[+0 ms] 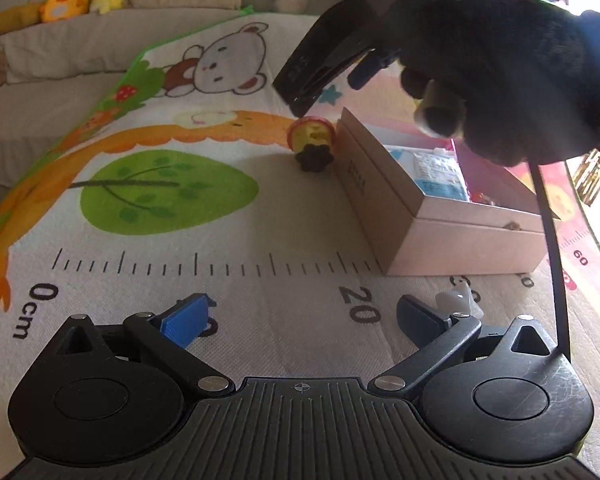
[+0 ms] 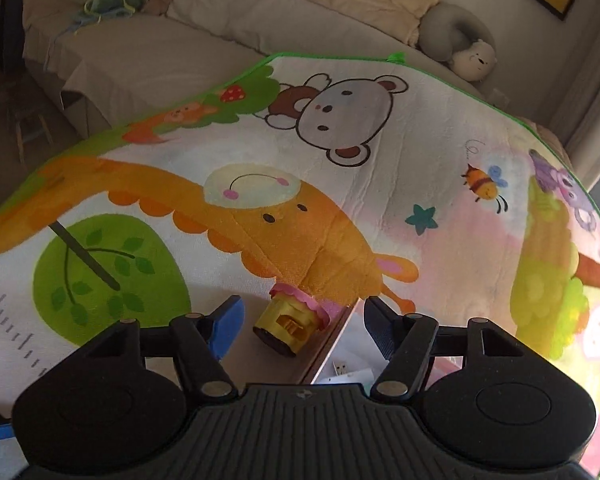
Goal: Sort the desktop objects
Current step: 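Grasp the yellow cup toy with pink base with the right tool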
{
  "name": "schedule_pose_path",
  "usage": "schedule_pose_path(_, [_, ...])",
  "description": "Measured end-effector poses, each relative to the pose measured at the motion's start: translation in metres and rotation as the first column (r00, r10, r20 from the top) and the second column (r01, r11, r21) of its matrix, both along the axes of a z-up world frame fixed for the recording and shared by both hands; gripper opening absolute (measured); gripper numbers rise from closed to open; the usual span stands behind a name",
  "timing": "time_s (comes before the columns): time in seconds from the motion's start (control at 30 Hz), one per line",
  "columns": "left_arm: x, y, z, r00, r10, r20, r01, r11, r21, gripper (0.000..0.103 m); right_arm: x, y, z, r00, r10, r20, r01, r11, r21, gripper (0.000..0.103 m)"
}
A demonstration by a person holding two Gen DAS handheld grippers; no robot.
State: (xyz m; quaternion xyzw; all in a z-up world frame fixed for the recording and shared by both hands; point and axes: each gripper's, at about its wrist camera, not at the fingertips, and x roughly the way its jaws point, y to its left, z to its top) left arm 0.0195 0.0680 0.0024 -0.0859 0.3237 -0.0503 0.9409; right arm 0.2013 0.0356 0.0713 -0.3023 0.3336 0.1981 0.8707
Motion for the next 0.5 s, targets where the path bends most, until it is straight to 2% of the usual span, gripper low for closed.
schedule_pose_path(0.1, [-0.001,0.001,0.0,1.0,0.003,-0.003,-0.003,1.0,-0.002,0.103,0.02,0.03,-0.029,0.999,0.03,-0.02,-0.033,0.983,-0.181,0.067])
schedule_pose_path(0.17, [-0.002,0.001,0.0,1.0,0.004,-0.008,-0.004,1.0,-0.001,0.103,0.023,0.043,-0.049,0.997,0.071,-0.03,-0.077,0.945,-0.319,0.067])
schedule_pose_path(0.23, [-0.003,0.001,0.001,1.0,0.002,-0.009,-0.002,1.0,0.003,0.103,0.023,0.047,-0.063,0.995,0.094,-0.029,-0.097,0.914,-0.394,0.065])
schedule_pose_path(0.3, [-0.004,0.001,0.001,1.0,-0.001,-0.008,0.001,1.0,0.003,0.103,0.022,0.049,-0.071,0.994,0.1,-0.034,-0.105,0.896,-0.431,0.06])
schedule_pose_path(0.37, [-0.004,0.001,0.001,1.0,-0.002,-0.006,0.002,1.0,0.0,0.103,0.018,0.05,-0.073,0.994,0.104,-0.016,-0.1,0.892,-0.442,0.06])
schedule_pose_path(0.5, [-0.005,0.002,0.002,1.0,-0.001,-0.006,0.001,1.0,-0.009,0.103,0.002,0.047,-0.061,0.993,0.12,0.003,-0.11,0.914,-0.391,0.059])
